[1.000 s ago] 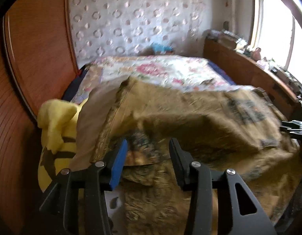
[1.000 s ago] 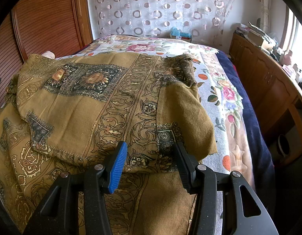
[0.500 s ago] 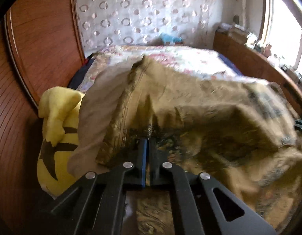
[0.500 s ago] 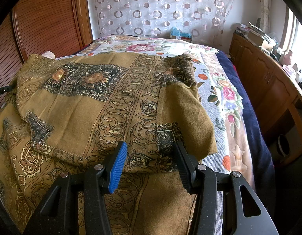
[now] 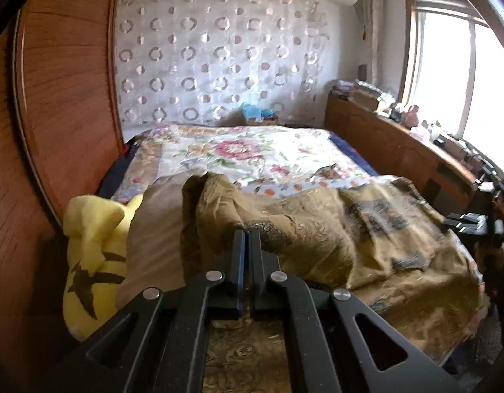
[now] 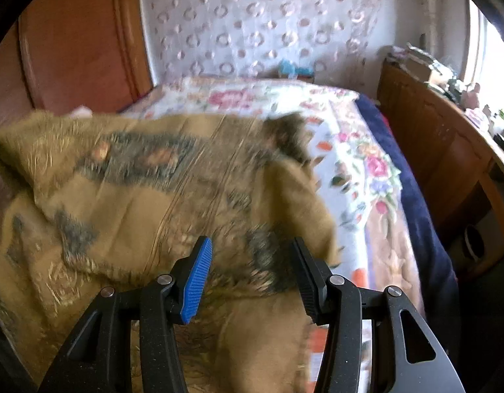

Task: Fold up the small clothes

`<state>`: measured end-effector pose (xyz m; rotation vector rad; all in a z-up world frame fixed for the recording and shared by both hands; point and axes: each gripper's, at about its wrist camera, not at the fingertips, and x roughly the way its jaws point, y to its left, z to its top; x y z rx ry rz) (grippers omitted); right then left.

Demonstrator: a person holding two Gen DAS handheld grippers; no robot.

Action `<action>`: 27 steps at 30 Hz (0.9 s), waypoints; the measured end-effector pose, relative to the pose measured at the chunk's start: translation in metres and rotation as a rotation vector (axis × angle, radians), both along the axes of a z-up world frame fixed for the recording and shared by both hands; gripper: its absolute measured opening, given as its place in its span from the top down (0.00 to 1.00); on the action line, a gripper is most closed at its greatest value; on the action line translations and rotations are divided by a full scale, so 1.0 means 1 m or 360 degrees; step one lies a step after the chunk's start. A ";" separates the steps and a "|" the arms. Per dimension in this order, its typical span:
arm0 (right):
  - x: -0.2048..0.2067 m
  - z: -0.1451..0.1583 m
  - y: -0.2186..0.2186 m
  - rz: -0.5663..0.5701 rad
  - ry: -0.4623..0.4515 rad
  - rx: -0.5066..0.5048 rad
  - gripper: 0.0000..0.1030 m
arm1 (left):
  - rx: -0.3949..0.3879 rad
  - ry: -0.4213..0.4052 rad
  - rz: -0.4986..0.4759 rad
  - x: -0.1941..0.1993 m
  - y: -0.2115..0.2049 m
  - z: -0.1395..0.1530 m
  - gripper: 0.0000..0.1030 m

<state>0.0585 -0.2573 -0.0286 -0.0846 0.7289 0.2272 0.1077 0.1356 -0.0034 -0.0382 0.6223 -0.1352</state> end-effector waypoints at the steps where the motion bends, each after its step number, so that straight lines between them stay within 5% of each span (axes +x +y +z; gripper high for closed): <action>1: 0.000 0.004 -0.005 -0.0025 -0.0023 0.0004 0.50 | -0.0002 0.0014 0.0013 0.002 0.002 -0.003 0.98; 14: 0.041 -0.022 -0.030 -0.0106 0.0183 0.0037 0.51 | -0.0009 0.0169 0.0105 0.007 0.022 -0.054 0.98; 16: 0.041 -0.020 -0.029 -0.0069 0.0181 0.0035 0.86 | -0.0018 0.0178 0.0087 0.007 0.023 -0.056 0.98; 17: 0.040 -0.018 -0.027 -0.0041 0.0174 0.0030 0.89 | -0.0023 0.0174 0.0075 0.006 0.021 -0.055 0.98; 27: -0.009 0.063 -0.022 0.0005 -0.0255 0.0032 0.97 | -0.0083 -0.0050 0.0001 -0.023 0.011 0.011 0.98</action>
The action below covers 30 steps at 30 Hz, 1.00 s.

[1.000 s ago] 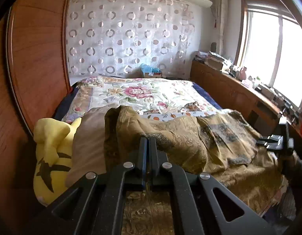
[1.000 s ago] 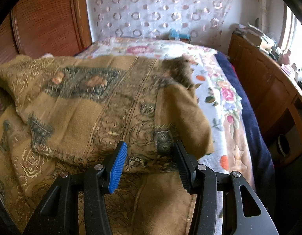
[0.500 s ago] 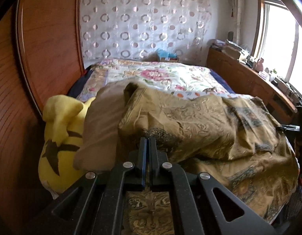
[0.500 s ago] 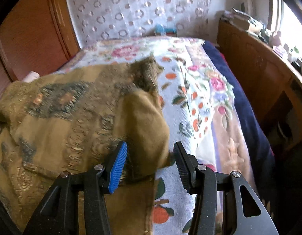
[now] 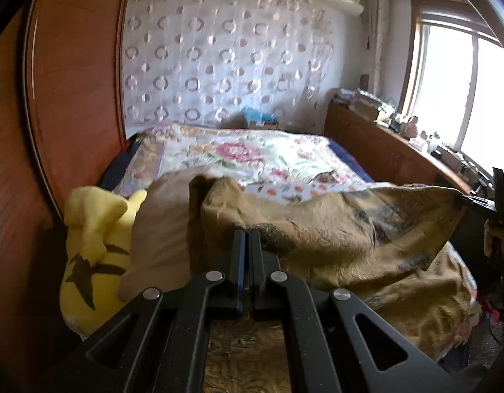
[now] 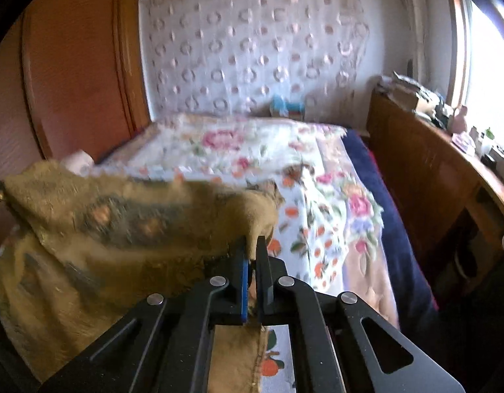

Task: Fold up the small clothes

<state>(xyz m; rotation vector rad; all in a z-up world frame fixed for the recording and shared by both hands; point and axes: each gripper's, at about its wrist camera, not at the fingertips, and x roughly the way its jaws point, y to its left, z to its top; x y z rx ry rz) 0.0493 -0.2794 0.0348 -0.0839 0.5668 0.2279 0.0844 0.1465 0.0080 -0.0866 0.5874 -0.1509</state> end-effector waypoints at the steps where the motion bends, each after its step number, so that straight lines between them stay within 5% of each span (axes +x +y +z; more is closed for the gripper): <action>1: -0.004 0.006 0.000 0.0004 -0.0010 0.0001 0.97 | 0.0001 -0.0011 -0.0001 -0.004 -0.001 0.004 0.98; 8: -0.056 0.028 -0.014 0.0036 -0.0014 0.0009 0.97 | -0.0138 -0.0034 0.0015 -0.054 0.014 0.006 0.98; 17: -0.120 -0.005 -0.038 0.0004 0.0171 0.0057 0.97 | -0.0108 0.0163 0.0120 -0.089 0.023 -0.050 0.98; 22: -0.122 -0.038 -0.026 0.0013 0.0317 -0.0027 0.97 | -0.0093 0.0234 0.0144 -0.091 0.025 -0.068 0.92; 25: -0.114 -0.036 -0.023 -0.0043 0.0317 -0.0103 0.79 | -0.0058 0.0183 0.0157 -0.096 0.025 -0.063 0.61; 28: -0.101 -0.019 -0.015 -0.0045 0.0250 -0.0094 0.56 | -0.0070 0.0162 0.0158 -0.094 0.028 -0.060 0.58; 30: -0.102 -0.012 -0.004 -0.0040 0.0207 -0.0098 0.55 | -0.0058 0.0171 0.0158 -0.089 0.028 -0.062 0.56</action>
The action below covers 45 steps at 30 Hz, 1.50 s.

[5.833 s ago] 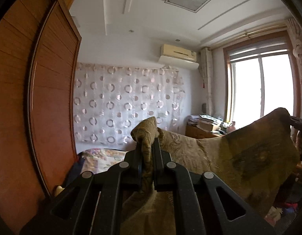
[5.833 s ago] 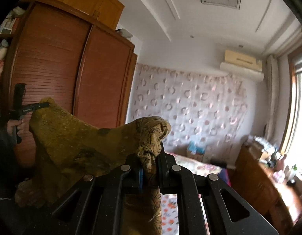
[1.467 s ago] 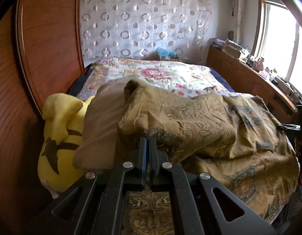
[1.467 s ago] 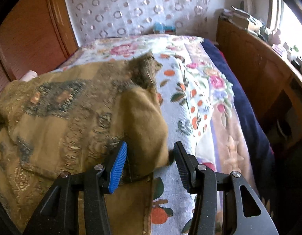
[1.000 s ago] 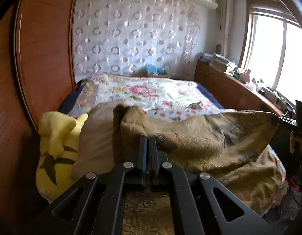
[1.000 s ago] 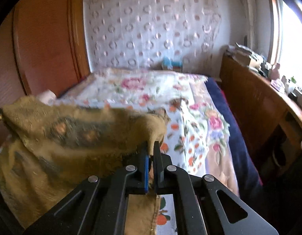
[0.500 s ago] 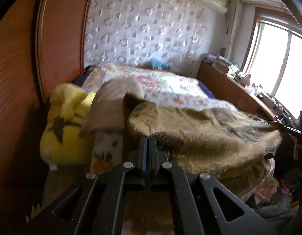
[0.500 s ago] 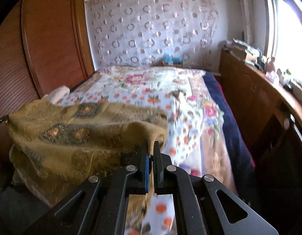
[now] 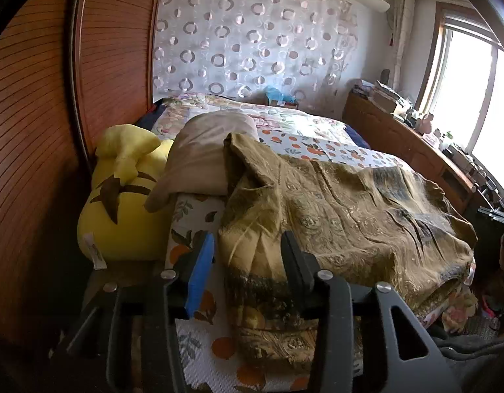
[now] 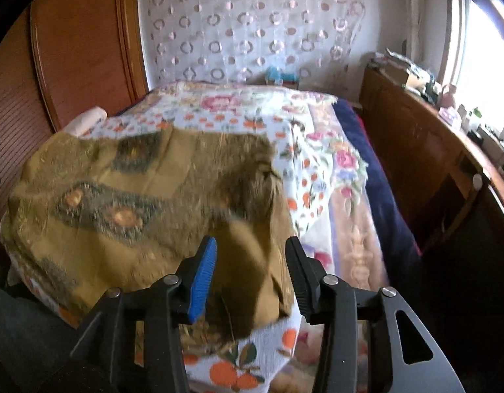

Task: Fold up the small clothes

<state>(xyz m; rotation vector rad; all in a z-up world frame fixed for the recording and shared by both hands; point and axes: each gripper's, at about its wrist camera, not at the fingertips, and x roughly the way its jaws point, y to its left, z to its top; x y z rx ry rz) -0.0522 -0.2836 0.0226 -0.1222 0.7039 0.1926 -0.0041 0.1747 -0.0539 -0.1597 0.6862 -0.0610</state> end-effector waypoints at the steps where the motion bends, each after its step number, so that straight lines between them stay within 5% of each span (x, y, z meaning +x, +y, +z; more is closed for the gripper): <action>1: 0.003 0.003 0.004 0.0014 -0.0023 0.0002 0.55 | 0.0013 0.0005 0.0003 0.003 0.000 0.000 0.56; 8: 0.049 -0.009 0.011 0.0065 -0.0053 0.0012 0.42 | 0.0086 0.0041 -0.0083 0.048 -0.006 -0.004 0.53; 10: 0.076 -0.018 0.010 0.0067 -0.0039 -0.0016 0.41 | 0.0111 0.0056 -0.0084 0.067 -0.007 -0.005 0.36; 13: 0.122 -0.032 0.006 0.0068 0.0033 0.0003 0.41 | 0.0102 0.0067 -0.0105 0.096 -0.007 -0.007 0.29; 20: 0.206 -0.052 0.002 -0.0023 0.0226 0.0055 0.41 | 0.0186 0.0138 -0.0081 0.166 -0.005 -0.004 0.29; 31: 0.247 -0.054 -0.003 0.0094 0.0280 0.0196 0.41 | 0.0177 0.0264 -0.0074 0.230 0.005 -0.017 0.30; 35: 0.256 -0.056 -0.010 0.0139 0.0306 0.0294 0.64 | 0.0177 0.0296 -0.0099 0.241 0.002 -0.023 0.36; 36: 0.257 -0.056 -0.011 0.0142 0.0318 0.0292 0.77 | 0.0180 0.0311 -0.0106 0.243 0.000 -0.025 0.38; 39: 0.261 -0.059 -0.016 0.0159 0.0351 0.0333 0.90 | 0.0184 0.0329 -0.0130 0.246 -0.002 -0.029 0.52; 42: 0.258 -0.058 -0.012 0.0174 0.0326 0.0295 0.96 | 0.0195 0.0308 -0.0148 0.245 -0.005 -0.026 0.85; 45: 0.248 -0.052 -0.011 0.0150 0.0231 0.0278 0.98 | 0.0168 0.0222 -0.0172 0.236 -0.008 -0.014 0.94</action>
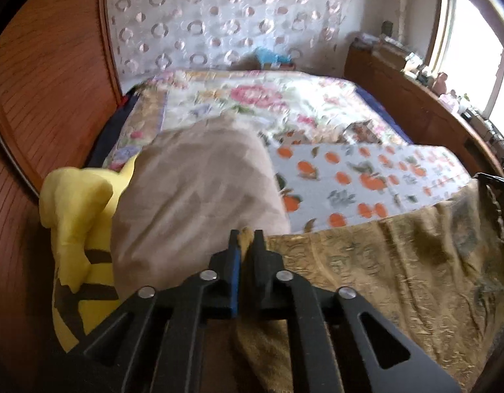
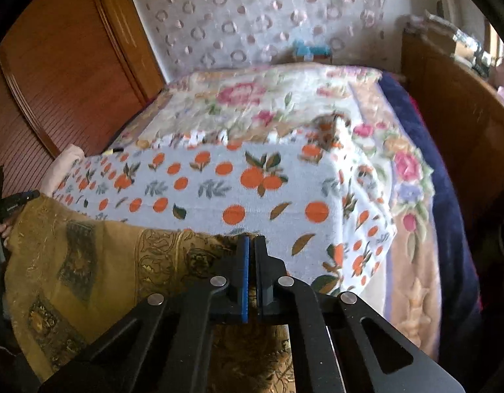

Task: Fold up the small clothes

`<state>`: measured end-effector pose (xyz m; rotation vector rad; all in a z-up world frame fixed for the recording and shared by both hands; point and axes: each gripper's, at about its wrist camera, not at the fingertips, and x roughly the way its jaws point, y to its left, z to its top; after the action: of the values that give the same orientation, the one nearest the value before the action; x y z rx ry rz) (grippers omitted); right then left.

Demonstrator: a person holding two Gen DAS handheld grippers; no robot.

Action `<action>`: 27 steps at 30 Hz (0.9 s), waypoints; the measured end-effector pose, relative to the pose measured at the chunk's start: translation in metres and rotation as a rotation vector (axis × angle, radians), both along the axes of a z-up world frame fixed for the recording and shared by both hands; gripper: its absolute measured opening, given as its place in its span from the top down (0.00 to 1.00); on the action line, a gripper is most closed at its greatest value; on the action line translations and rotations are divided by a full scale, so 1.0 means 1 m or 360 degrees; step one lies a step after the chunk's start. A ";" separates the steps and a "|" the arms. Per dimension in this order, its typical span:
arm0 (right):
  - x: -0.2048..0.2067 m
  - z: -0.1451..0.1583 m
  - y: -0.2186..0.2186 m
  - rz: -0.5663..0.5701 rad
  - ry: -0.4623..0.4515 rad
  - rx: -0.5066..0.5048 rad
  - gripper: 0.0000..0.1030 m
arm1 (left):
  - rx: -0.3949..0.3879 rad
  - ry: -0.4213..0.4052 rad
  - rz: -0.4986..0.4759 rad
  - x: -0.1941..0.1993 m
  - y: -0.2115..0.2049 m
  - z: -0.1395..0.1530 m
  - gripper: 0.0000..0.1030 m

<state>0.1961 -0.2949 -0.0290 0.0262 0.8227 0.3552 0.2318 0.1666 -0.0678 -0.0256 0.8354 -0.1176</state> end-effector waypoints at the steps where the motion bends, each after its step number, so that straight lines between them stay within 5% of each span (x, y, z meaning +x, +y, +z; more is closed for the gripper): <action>1: -0.005 0.004 -0.001 -0.0015 -0.0045 0.0011 0.98 | -0.0014 -0.0050 0.0008 -0.005 0.000 0.007 0.95; 6: -0.036 0.035 -0.006 -0.0120 -0.0314 0.0053 0.98 | -0.0039 -0.0291 0.0095 -0.016 0.000 0.050 0.95; 9: -0.045 0.053 -0.009 -0.0214 -0.0466 0.0013 0.98 | -0.0064 -0.0316 0.0107 -0.002 -0.001 0.059 0.94; 12: -0.035 0.051 -0.009 -0.0270 -0.0431 -0.0024 0.98 | -0.0005 -0.0251 0.0116 0.015 -0.006 0.050 0.88; 15: -0.024 0.037 0.000 -0.0327 -0.0341 -0.0145 0.97 | -0.0036 -0.0189 0.0113 0.016 -0.003 0.040 0.71; 17: -0.022 0.031 0.003 -0.0335 -0.0306 -0.0192 0.90 | -0.0050 -0.0196 0.0112 0.005 0.000 0.039 0.56; 21: -0.036 0.024 0.010 -0.0281 -0.0275 -0.0230 0.50 | -0.0001 -0.0199 0.0108 -0.032 0.001 0.036 0.52; 27: -0.074 0.021 0.024 -0.0167 -0.0262 -0.0284 0.48 | 0.0030 -0.0164 0.0120 -0.092 -0.003 0.016 0.52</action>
<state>0.1220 -0.2705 -0.0080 -0.1245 0.6843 0.1813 0.1399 0.1634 -0.0516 -0.0332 0.7316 -0.0399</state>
